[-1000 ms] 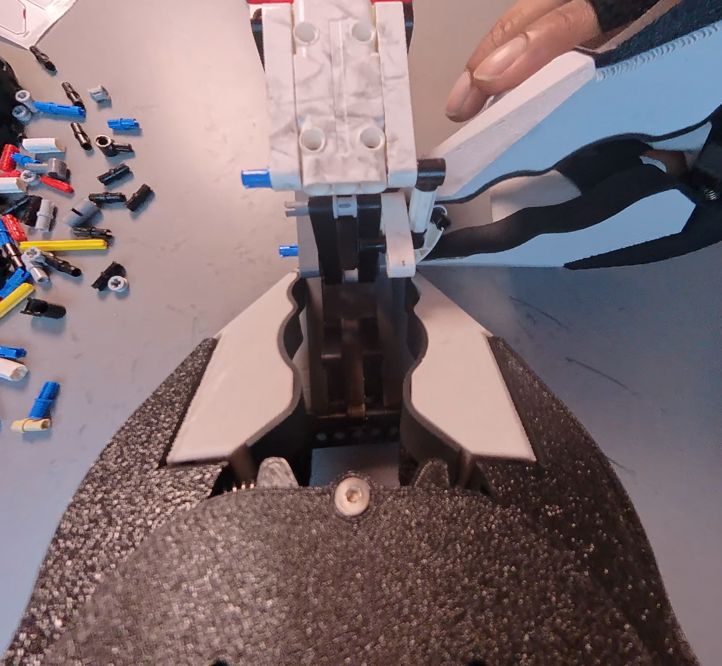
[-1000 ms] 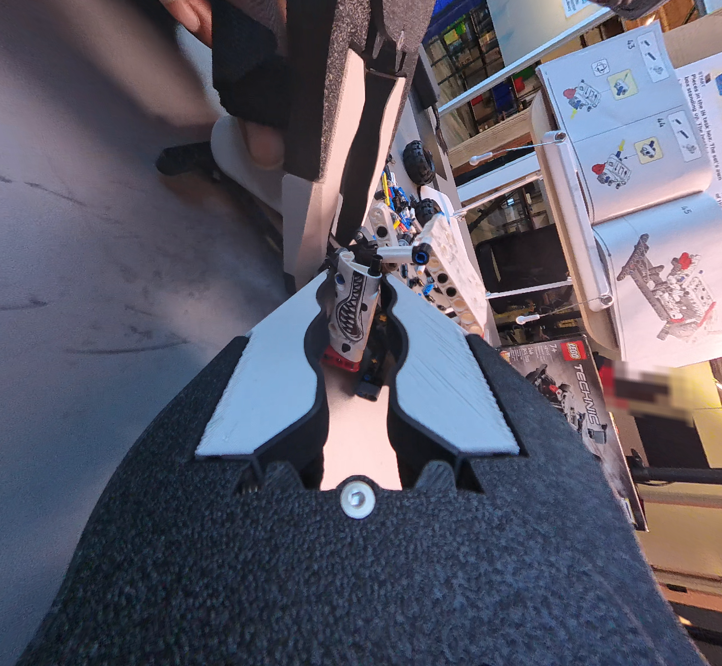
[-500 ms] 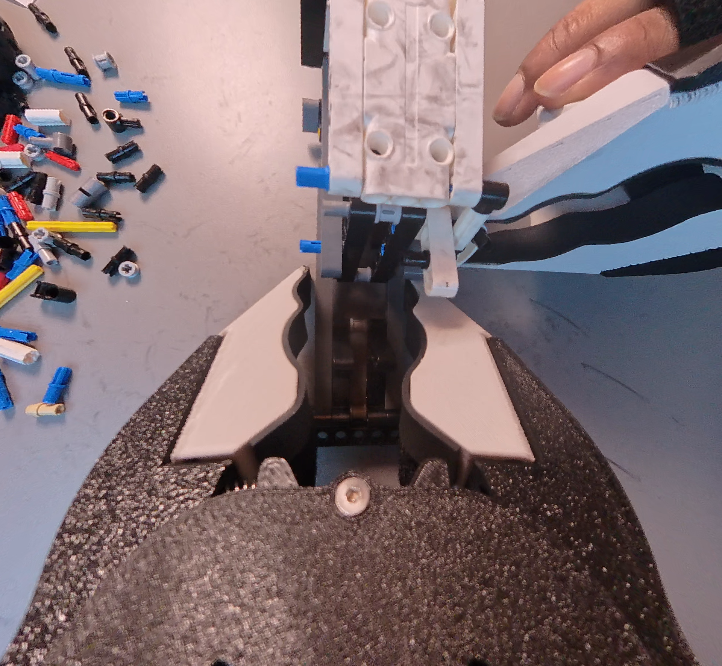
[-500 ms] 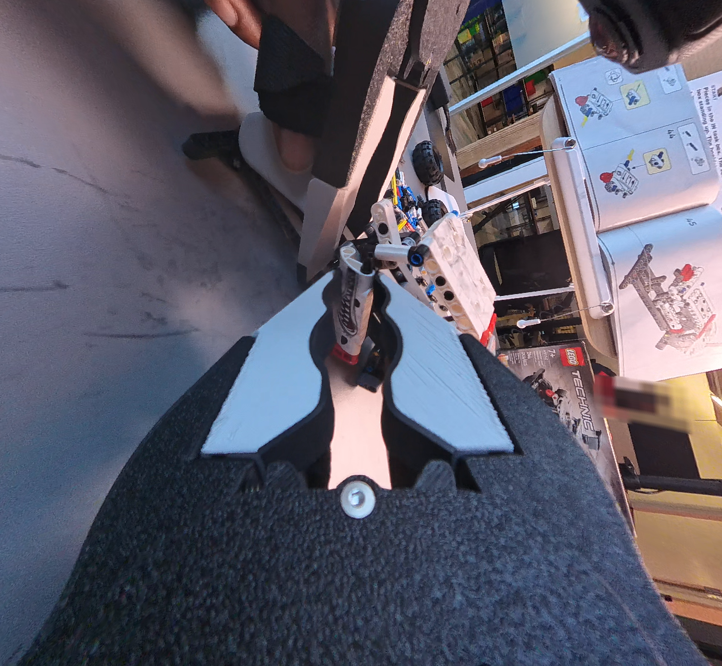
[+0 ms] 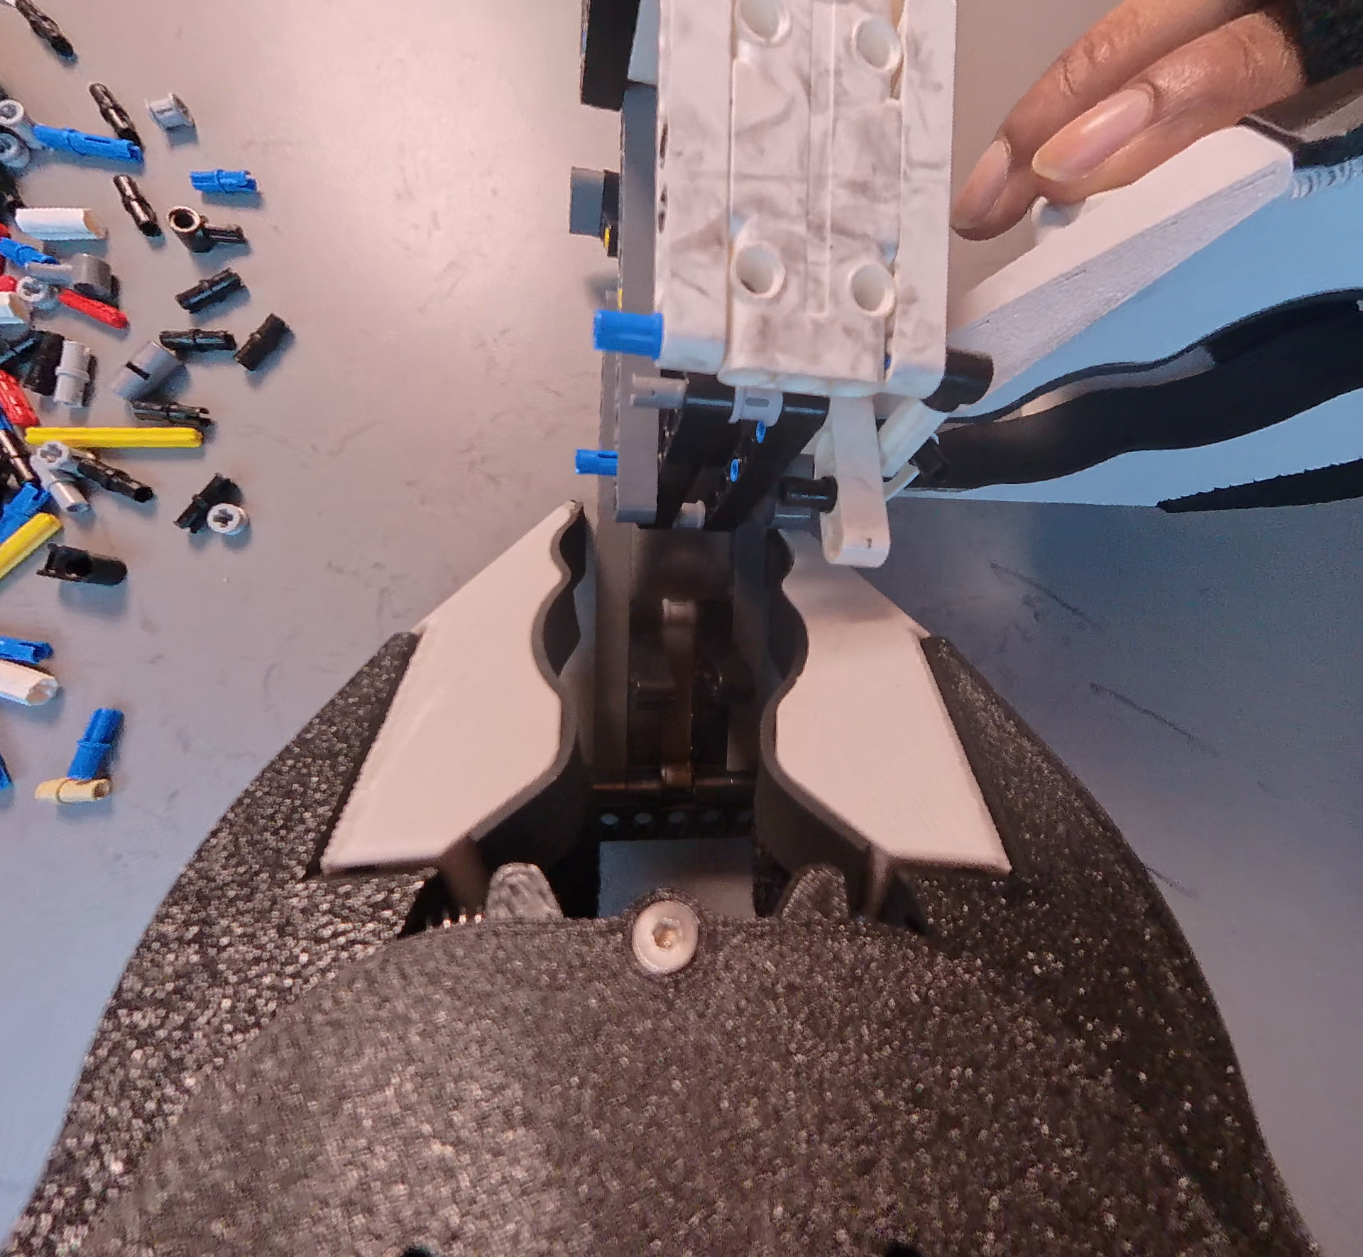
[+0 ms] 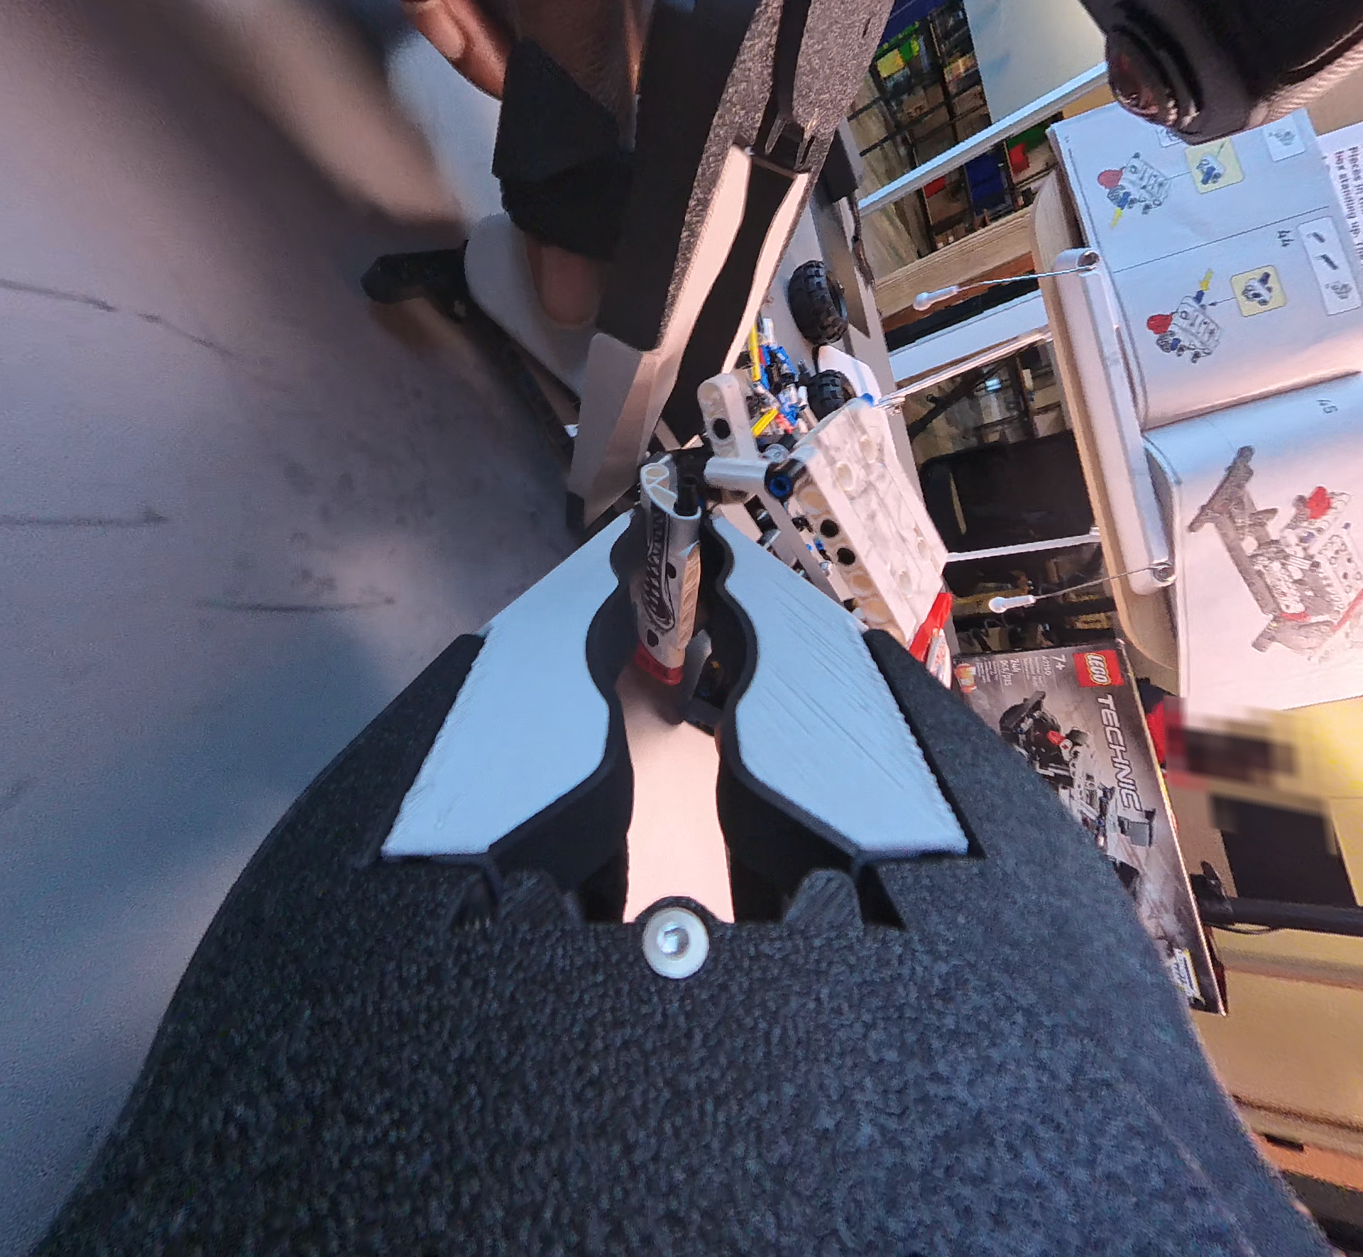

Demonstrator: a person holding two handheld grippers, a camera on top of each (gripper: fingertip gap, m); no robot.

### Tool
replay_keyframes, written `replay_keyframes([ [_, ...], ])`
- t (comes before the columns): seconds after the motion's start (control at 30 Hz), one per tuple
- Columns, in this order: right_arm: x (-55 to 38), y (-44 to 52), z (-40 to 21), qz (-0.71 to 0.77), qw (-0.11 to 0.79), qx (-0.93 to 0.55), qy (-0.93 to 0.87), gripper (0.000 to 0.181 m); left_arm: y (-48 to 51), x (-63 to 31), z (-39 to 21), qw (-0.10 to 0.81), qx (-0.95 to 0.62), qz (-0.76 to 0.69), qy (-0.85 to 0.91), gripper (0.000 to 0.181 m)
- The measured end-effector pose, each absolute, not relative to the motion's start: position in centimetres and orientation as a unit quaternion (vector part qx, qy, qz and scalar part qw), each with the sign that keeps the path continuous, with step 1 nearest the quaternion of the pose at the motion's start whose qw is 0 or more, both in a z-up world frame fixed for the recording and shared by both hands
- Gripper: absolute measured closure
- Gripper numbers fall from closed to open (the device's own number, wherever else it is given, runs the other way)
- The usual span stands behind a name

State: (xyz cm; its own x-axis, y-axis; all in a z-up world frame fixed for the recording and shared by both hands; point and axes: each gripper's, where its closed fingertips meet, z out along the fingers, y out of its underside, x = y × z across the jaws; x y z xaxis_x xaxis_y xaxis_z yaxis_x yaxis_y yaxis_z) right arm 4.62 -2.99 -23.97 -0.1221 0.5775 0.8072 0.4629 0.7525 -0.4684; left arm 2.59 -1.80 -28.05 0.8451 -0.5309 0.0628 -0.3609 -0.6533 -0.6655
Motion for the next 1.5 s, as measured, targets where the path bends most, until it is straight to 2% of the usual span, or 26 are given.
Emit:
replay_keyframes([
  [0.1, 5.9, -5.2, -23.4, 0.094, 0.560, -0.342, -0.749, 0.172, -1.2, 0.1, -28.0, 0.339, -0.911, -0.122, 0.203, 0.136],
  [0.2, 6.7, -3.9, -23.3, 0.094, 0.564, -0.363, -0.736, 0.171, -1.9, 1.3, -28.2, 0.331, -0.902, -0.108, 0.255, 0.135],
  [0.53, 6.1, -5.3, -19.9, 0.231, 0.567, -0.352, -0.708, 0.170, -1.8, 2.3, -28.0, 0.341, -0.878, -0.146, 0.303, 0.131],
  [0.7, 6.5, -4.3, -18.5, 0.280, 0.580, -0.371, -0.669, 0.170, -1.2, 2.5, -27.4, 0.371, -0.852, -0.156, 0.334, 0.127],
  [1.0, 7.1, -3.1, -16.6, 0.368, 0.570, -0.410, -0.609, 0.170, -1.9, 0.5, -23.0, 0.456, -0.817, -0.165, 0.310, 0.118],
  [1.23, 7.0, -2.7, -13.0, 0.509, 0.517, -0.435, -0.534, 0.170, -3.4, 1.8, -16.9, 0.556, -0.737, -0.254, 0.288, 0.128],
  [1.5, 5.0, -3.7, -8.7, 0.675, 0.402, -0.400, -0.473, 0.169, -5.5, 6.3, -15.0, 0.544, -0.662, -0.441, 0.268, 0.127],
])
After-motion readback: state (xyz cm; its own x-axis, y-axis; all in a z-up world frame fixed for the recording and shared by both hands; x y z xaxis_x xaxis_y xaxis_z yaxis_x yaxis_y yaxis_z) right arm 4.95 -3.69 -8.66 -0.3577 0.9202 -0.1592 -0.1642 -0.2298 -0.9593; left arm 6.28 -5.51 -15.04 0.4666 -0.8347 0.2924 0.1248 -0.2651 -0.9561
